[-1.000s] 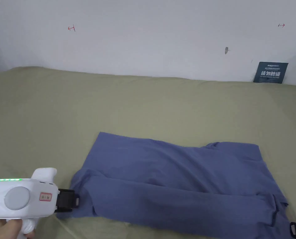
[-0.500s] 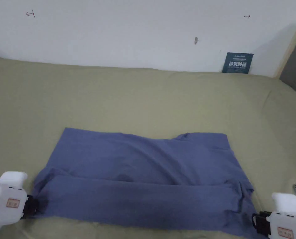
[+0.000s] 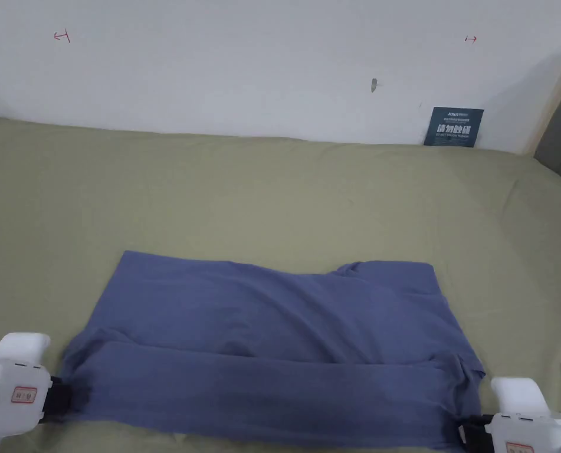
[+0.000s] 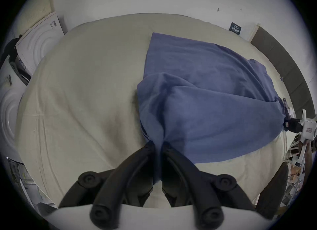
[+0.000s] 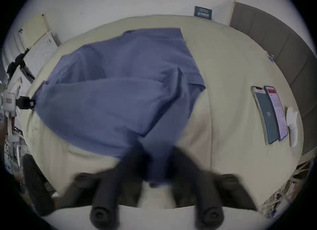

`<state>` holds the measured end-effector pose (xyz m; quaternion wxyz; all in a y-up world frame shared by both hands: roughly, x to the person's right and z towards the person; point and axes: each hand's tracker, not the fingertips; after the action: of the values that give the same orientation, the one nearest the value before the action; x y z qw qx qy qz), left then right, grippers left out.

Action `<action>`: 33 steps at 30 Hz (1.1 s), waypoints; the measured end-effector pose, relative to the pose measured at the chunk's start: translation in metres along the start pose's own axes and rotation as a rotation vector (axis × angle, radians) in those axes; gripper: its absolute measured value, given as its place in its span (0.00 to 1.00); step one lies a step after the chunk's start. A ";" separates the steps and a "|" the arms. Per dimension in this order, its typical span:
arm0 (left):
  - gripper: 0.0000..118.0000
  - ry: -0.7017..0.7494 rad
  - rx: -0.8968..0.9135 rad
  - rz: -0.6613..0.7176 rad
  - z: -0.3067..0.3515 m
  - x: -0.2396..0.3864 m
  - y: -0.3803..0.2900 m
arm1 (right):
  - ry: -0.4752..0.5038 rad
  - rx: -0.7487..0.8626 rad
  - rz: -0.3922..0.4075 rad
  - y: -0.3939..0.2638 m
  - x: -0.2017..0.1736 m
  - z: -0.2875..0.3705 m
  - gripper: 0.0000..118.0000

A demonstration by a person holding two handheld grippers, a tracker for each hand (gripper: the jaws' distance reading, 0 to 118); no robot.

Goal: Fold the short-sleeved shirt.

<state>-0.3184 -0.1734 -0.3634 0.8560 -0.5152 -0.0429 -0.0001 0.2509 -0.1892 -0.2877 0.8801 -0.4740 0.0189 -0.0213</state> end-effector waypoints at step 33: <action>0.87 -0.059 0.105 0.067 0.072 -0.033 -0.115 | 0.096 -0.015 -0.021 -0.098 0.001 0.074 0.97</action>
<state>-0.3615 -0.1650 -0.2304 0.8798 -0.4704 -0.0508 0.0461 0.2540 -0.1818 -0.1652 0.8744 -0.4790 0.0562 -0.0534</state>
